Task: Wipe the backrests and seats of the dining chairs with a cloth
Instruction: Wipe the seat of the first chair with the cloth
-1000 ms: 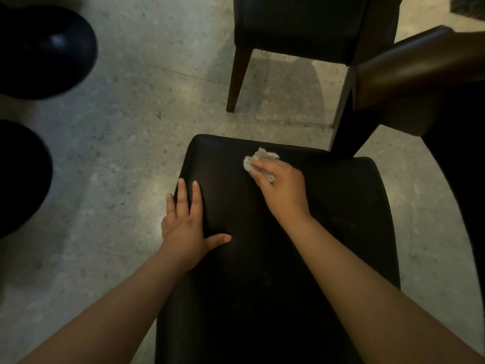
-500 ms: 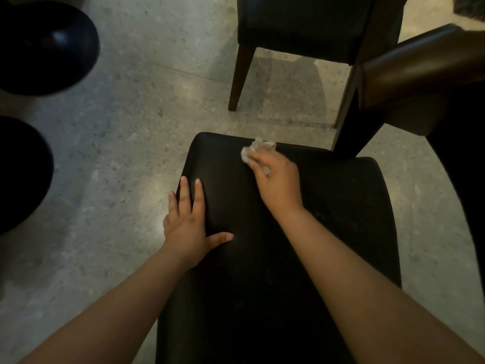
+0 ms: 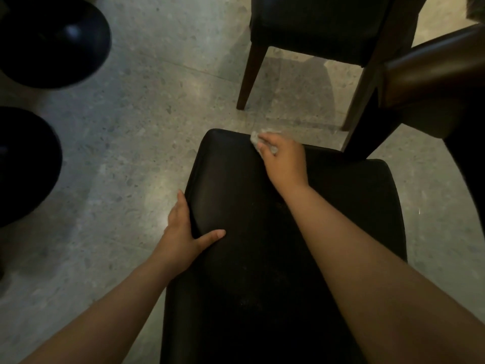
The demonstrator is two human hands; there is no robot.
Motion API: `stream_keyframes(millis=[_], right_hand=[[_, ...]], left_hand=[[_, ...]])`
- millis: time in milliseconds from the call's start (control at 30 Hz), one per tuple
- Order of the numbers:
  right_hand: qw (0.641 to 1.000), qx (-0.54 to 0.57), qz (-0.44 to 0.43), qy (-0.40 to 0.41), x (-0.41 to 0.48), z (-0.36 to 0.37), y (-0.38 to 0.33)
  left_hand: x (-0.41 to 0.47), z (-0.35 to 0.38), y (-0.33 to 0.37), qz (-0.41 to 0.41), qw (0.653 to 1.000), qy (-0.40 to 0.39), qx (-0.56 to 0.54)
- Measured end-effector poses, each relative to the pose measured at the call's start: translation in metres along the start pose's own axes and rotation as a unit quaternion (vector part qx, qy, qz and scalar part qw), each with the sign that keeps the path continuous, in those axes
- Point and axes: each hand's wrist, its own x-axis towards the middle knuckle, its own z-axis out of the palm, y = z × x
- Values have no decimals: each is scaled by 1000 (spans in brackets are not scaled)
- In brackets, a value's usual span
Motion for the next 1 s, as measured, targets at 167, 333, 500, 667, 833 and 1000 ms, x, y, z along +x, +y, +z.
stream_keyframes(millis=[167, 333, 500, 667, 833, 1000], right_hand=[[996, 18, -79, -31, -41, 15, 1], [995, 41, -82, -45, -36, 5, -4], [999, -7, -32, -4, 13, 14, -18], [997, 0, -76, -32, -22, 30, -25], [989, 5, -88, -120, -43, 11, -25], [999, 6, -41, -25, 10, 13, -41]], left_hand=[[4, 5, -4, 10, 1000, 9, -20], [4, 7, -6, 22, 999, 16, -27], [4, 7, -8, 27, 999, 13, -36], [3, 8, -7, 34, 998, 19, -42], [2, 8, -7, 37, 998, 16, -46], [2, 7, -9, 40, 998, 15, -51]])
